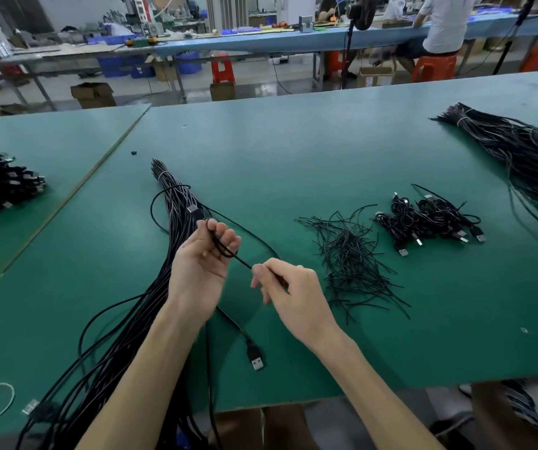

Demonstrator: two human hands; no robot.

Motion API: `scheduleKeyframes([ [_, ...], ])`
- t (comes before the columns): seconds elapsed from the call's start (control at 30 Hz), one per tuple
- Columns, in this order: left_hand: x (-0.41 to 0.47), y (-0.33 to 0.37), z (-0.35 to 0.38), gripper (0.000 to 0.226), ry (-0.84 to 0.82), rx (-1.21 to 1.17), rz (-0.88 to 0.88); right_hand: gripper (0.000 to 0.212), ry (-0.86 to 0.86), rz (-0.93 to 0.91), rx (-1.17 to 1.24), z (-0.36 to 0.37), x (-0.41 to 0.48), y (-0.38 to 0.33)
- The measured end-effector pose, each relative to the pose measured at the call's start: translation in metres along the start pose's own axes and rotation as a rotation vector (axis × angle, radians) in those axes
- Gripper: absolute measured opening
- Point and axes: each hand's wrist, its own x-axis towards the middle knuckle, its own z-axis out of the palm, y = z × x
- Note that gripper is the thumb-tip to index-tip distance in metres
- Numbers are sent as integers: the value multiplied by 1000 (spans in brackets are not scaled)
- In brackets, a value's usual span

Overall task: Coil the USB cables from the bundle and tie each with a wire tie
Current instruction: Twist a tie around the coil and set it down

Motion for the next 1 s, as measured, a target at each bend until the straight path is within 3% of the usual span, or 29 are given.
scheduleKeyframes([
  [0.23, 0, 0, 1, 24, -49, -7, -67, 37, -2, 128, -59, -1, 0, 4],
  [0.4, -2, 7, -4, 29, -142, -16, -144, 59, 40, 152, -75, -1, 0, -2],
  [0.5, -3, 6, -4, 36, -149, 296, -61, 63, 100, 141, -66, -2, 1, -5],
  [0.6, -7, -10, 0, 37, -223, 825, 26, 59, 131, 166, -49, -3, 3, -2],
  [0.77, -7, -20, -4, 32, -319, 1405, 273, 42, 122, 225, -2, -5, 5, 0],
  [0.9, -9, -20, -3, 24, -332, 1584, 480, 33, 149, 241, 57, -6, 5, -2],
  [1.0, -8, -24, -1, 21, -303, 1644, 520, 27, 181, 228, 77, -5, 4, -4],
])
